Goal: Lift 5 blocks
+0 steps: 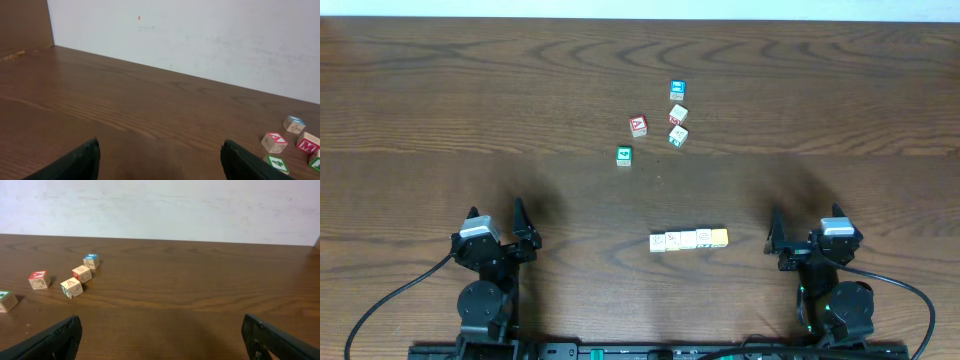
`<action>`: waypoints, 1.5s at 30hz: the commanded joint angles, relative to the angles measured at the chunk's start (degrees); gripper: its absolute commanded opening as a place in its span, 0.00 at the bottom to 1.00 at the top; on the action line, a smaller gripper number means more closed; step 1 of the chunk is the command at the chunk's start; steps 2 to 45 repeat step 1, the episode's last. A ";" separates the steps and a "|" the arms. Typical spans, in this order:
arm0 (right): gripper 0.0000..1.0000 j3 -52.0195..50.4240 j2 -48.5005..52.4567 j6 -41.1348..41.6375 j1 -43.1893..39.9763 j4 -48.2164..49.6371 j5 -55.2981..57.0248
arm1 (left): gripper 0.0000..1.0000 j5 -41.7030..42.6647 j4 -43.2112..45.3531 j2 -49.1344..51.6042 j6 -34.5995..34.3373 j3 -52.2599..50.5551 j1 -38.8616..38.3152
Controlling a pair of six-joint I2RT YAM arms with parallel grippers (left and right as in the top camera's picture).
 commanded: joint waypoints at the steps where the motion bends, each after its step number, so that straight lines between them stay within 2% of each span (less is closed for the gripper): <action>1: 0.99 -0.37 -0.44 -0.68 -0.39 0.22 -0.26 | 0.78 -1.18 -2.73 -0.33 0.07 -0.76 0.31; 45: 0.99 -0.37 -0.44 -0.68 -0.39 0.22 -0.26 | 0.78 -1.18 -2.73 -0.33 0.07 -0.76 0.31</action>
